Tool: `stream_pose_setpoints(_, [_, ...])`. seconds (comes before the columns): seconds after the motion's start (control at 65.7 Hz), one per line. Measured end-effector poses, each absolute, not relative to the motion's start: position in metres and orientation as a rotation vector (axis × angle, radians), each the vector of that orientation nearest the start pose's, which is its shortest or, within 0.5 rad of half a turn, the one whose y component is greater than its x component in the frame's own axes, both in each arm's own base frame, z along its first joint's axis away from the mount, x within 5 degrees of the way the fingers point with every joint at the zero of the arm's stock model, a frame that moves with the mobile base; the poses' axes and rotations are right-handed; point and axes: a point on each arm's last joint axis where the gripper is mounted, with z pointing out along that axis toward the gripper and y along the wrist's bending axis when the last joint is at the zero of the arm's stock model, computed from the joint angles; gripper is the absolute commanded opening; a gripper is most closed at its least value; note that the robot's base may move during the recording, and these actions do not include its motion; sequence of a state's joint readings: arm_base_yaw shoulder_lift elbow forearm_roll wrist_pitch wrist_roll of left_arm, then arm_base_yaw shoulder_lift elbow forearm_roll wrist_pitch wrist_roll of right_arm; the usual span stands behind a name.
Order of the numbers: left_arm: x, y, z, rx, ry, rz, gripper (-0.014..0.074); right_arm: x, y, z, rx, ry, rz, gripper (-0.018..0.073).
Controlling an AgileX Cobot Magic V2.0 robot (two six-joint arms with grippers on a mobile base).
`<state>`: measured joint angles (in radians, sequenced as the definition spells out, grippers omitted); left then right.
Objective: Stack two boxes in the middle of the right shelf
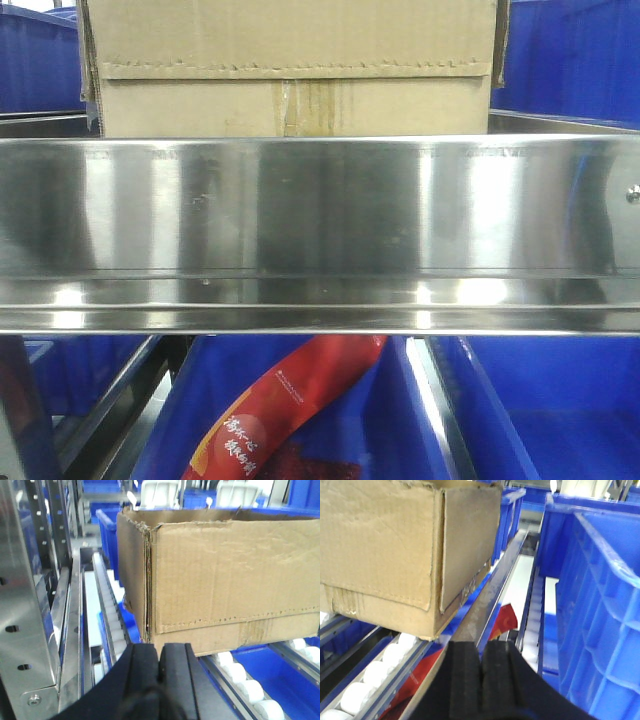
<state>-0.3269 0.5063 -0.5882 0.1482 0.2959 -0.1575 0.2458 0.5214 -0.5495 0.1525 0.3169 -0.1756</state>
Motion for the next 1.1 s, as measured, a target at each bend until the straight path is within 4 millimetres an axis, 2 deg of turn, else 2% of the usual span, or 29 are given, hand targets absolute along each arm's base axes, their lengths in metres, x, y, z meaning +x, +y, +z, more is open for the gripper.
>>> stream_pose_setpoints(0.762, [0.100, -0.030, 0.343, 0.229, 1.653, -0.228, -0.0111, 0.106, 0.031, 0.331, -0.272, 1.728, 0.197, -0.0155])
stream_pose_setpoints(0.929, [0.087, -0.019, 0.322, 0.148, 1.647, -0.189, -0.0111, 0.106, 0.031, 0.331, -0.272, 1.728, 0.197, -0.0155])
stream_pose_setpoints(1.097, [0.068, -0.006, 0.276, 0.028, 1.574, -0.127, -0.0111, 0.106, 0.031, 0.331, -0.272, 1.728, 0.197, -0.0155])
